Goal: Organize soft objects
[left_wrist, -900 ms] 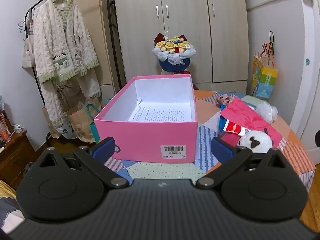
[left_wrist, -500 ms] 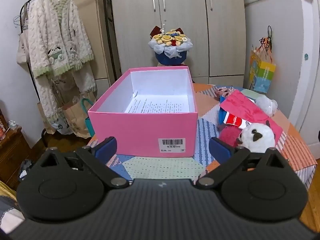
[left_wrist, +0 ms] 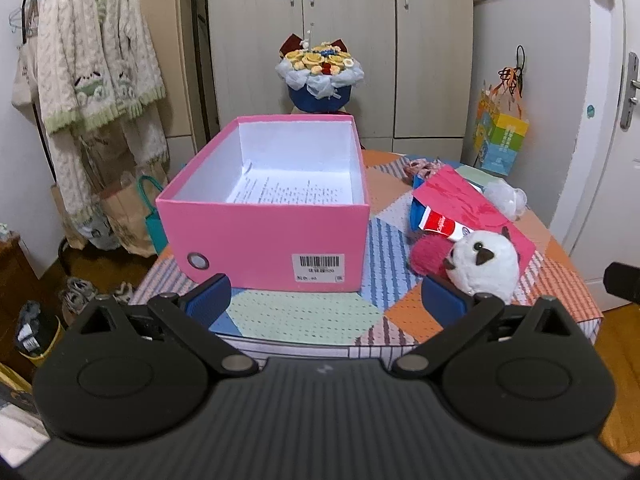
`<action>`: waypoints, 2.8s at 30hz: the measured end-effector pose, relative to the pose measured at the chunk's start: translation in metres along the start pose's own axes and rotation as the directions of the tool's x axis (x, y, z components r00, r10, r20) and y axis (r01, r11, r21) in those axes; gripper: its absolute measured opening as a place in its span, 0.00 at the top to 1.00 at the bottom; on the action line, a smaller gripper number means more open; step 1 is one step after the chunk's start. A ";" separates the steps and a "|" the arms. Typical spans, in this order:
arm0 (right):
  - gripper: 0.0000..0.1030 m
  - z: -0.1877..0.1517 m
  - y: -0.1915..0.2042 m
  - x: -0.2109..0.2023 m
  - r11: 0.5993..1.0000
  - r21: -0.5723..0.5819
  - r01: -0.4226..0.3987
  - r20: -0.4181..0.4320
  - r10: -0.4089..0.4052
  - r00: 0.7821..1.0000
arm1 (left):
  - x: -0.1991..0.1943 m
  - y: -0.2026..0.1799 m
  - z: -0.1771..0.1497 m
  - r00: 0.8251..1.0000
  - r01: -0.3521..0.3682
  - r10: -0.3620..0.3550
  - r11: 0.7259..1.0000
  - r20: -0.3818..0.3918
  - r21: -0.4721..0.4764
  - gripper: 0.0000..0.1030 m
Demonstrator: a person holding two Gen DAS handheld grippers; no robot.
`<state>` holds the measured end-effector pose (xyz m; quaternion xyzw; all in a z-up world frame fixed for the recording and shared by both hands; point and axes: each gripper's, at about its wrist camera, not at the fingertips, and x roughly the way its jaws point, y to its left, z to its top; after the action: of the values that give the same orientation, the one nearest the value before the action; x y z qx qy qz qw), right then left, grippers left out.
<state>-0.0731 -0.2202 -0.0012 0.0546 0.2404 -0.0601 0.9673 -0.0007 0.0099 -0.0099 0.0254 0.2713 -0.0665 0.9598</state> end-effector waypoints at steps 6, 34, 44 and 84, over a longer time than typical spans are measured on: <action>0.00 -0.002 -0.001 0.000 1.000 0.001 -0.008 -0.005 0.008 1.000 | 0.003 -0.002 -0.001 1.000 -0.001 0.001 1.000 -0.018 0.004 0.00; 0.00 -0.009 -0.007 -0.008 0.999 0.035 0.003 0.033 -0.004 0.999 | 0.000 -0.017 -0.010 0.999 0.028 -0.025 0.994 -0.025 0.103 0.00; 0.00 -0.019 -0.001 -0.001 1.000 -0.014 0.014 0.025 -0.013 1.000 | -0.003 -0.013 -0.011 1.000 -0.001 -0.001 0.996 0.020 0.092 0.00; 0.10 -0.053 -0.012 0.131 0.928 -0.161 -0.335 -0.035 0.334 0.942 | 0.110 -0.070 -0.006 0.879 0.474 -0.467 0.877 -0.093 0.082 0.18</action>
<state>0.0159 -0.2366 -0.1110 0.0148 0.2349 0.1257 0.9637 0.0790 -0.0719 -0.0739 0.0100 0.2992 -0.3107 0.9021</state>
